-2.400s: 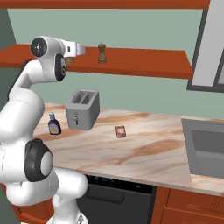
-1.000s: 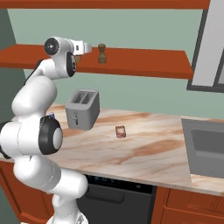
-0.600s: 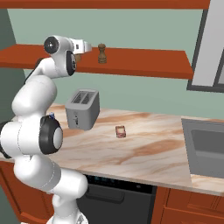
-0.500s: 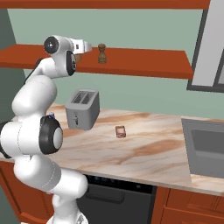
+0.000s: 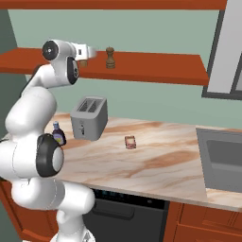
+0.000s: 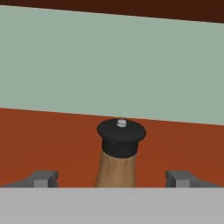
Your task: There are various items on the counter. Only move the condiments/shakers into the cabinet.
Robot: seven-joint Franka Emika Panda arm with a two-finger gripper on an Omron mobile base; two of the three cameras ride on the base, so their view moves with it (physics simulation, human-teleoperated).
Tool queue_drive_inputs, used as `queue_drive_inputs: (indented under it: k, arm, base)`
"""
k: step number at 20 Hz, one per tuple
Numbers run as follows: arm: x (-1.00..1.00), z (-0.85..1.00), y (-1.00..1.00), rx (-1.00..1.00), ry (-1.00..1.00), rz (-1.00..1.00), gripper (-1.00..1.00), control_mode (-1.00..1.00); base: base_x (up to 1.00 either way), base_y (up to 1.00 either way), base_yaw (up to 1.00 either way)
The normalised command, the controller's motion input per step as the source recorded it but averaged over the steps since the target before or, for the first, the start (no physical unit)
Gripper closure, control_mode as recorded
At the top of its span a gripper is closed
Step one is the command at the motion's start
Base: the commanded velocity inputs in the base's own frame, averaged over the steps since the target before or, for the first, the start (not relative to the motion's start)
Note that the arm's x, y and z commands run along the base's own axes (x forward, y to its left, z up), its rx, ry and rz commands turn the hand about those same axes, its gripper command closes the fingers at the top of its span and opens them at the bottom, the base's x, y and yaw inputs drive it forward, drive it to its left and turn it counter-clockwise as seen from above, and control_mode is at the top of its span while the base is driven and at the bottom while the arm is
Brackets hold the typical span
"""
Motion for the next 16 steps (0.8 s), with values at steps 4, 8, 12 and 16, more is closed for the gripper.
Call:
queue_drive_inputs:
  k: [4, 8, 12, 16]
  arm:
    - [-1.0, -0.13, 0.0, 0.0, -0.07, 0.0, -1.0, -1.0]
    - [-1.0, -0.22, 0.0, 0.0, -0.07, -0.04, -1.0, -1.0]
    - [-1.0, -0.29, 0.0, 0.0, -0.05, -0.07, -1.0, -1.0]
    - [-1.0, -0.48, 0.0, 0.0, -0.01, -0.07, -1.0, -1.0]
  base:
    - [0.0, 0.0, 0.0]
    - [0.0, 0.0, 0.0]
    - [0.0, 0.0, 0.0]
    - [0.0, 0.0, 0.0]
